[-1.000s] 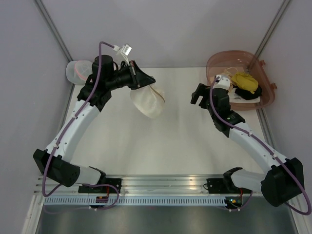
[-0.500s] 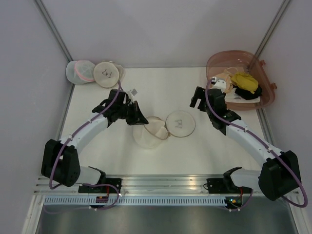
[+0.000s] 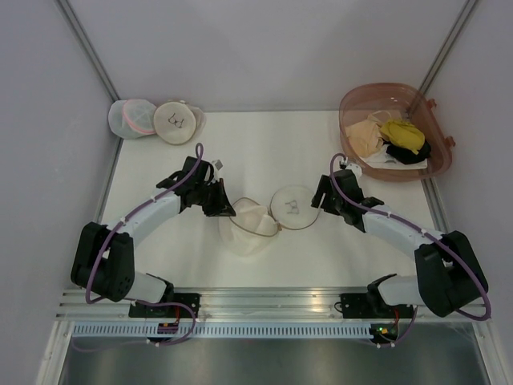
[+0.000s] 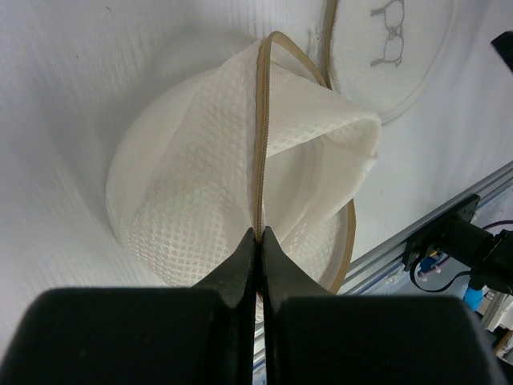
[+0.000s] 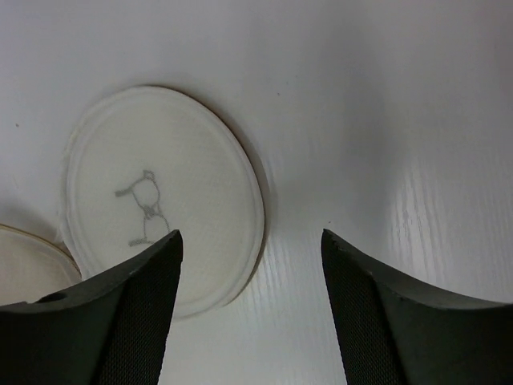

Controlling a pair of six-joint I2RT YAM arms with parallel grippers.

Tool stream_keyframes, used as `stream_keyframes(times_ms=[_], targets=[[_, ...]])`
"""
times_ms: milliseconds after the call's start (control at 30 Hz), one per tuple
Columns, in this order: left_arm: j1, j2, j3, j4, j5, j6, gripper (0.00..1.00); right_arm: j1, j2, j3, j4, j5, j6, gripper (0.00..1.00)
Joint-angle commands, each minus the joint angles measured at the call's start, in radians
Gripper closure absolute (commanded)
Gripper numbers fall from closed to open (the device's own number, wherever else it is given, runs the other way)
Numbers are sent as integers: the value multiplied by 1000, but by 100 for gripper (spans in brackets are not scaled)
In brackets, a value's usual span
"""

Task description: Unzip the laundry bag and remove the bra

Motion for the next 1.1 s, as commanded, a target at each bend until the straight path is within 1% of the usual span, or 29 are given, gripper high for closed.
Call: stream_keyframes(times_ms=[0, 33, 67, 100, 133, 167, 233, 333, 400, 533, 633, 700, 733, 767, 900, 1033, 1067], targets=[[1, 4, 47, 27, -32, 35, 98, 1, 5, -38, 51, -49, 59, 26], [1, 4, 48, 30, -32, 35, 98, 1, 11, -49, 59, -55, 59, 31], [1, 6, 50, 33, -30, 33, 98, 1, 25, -52, 64, -59, 59, 39], [1, 6, 50, 39, -24, 29, 98, 1, 31, -54, 76, -69, 59, 42], [1, 6, 50, 43, -21, 27, 98, 1, 37, -58, 85, -75, 56, 48], [1, 6, 50, 47, -16, 26, 98, 1, 52, -60, 91, -80, 53, 56], [1, 6, 50, 56, -12, 18, 98, 3, 69, -57, 110, -89, 50, 62], [1, 6, 50, 66, -3, 13, 98, 1, 100, -55, 120, -89, 50, 64], [1, 6, 50, 72, 4, 7, 98, 3, 126, -54, 151, -91, 51, 64], [1, 4, 54, 82, 14, 0, 98, 4, 163, -51, 153, -76, 50, 63], [1, 6, 59, 89, 17, -3, 98, 10, 171, -61, 162, -53, 50, 66], [0, 10, 59, 99, 30, -8, 98, 10, 184, -63, 175, -45, 47, 79], [1, 15, 59, 102, 34, -8, 98, 10, 190, -63, 177, -43, 48, 87], [1, 18, 59, 102, 37, -8, 98, 12, 197, -61, 180, -45, 45, 99], [1, 18, 50, 122, 39, -14, 98, 30, 136, -55, 183, -42, 15, 100], [1, 21, 45, 147, 40, -22, 98, 66, -22, 9, 139, -33, -74, 99], [0, 24, 45, 151, 40, -28, 98, 79, -42, 30, 105, -33, -99, 99]])
